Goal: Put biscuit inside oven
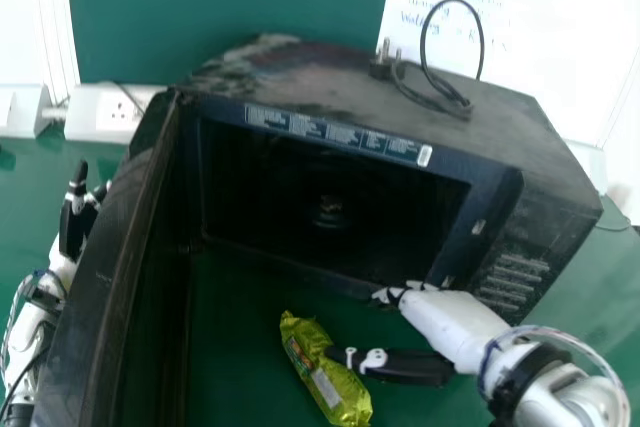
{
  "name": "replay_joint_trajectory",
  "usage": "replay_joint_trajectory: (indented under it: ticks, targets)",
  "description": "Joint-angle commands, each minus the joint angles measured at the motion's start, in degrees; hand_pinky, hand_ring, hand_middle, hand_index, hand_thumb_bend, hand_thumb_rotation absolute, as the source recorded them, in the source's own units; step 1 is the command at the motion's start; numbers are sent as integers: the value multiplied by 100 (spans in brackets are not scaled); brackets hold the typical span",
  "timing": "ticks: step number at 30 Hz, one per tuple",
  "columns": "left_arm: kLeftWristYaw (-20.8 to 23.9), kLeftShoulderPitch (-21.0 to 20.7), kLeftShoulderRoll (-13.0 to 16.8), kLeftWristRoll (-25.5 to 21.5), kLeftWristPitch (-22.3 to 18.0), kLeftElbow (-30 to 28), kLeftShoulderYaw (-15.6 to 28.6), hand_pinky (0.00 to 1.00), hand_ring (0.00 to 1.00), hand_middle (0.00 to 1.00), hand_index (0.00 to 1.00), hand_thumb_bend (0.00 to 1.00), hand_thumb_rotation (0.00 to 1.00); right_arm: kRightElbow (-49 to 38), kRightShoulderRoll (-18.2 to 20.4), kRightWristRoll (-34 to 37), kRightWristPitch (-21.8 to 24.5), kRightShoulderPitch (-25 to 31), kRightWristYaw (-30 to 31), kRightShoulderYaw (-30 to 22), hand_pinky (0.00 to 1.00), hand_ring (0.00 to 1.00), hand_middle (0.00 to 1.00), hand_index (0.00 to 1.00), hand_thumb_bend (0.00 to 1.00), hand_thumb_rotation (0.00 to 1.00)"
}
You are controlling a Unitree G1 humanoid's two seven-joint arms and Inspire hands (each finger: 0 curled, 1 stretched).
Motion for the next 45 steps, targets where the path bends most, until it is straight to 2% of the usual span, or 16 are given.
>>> replay_joint_trajectory:
  ticks: [1,6,10,14,21,26,35,45]
  targets:
    - [38,36,-18,15,-29,-44,-22,24,31,41,49,51,8,-28,248,-538,39,-61,253,303,62,83,86,88,100,58]
    - [114,56,-37,5,49,-132,-36,24,31,41,49,52,8,-12,797,-1836,-125,-77,869,859,63,84,87,89,100,59]
    - [131,60,-39,13,45,-148,-50,24,31,41,49,51,8,78,1405,-2665,-559,-32,1240,1076,58,82,86,90,100,60]
    - [232,60,-64,22,117,-207,-63,24,31,41,49,52,8,239,2009,-3213,-1063,-58,1781,1112,60,83,87,92,100,62]
    - [86,23,-35,-1,63,-127,-60,24,31,41,49,51,8,563,2915,-3625,-1867,209,1839,986,57,80,86,89,100,60]
    - [160,43,-34,23,142,-206,-55,24,31,41,49,51,8,727,3360,-3833,-2305,410,1753,848,57,80,85,89,100,58]
    - [199,49,-43,30,176,-250,-57,24,32,41,49,51,8,980,3907,-4066,-2892,581,1809,653,58,81,86,90,99,57]
    - [180,70,-20,9,199,-288,-47,24,31,41,49,51,8,1187,4318,-4358,-3179,698,1832,396,63,82,87,90,95,55]
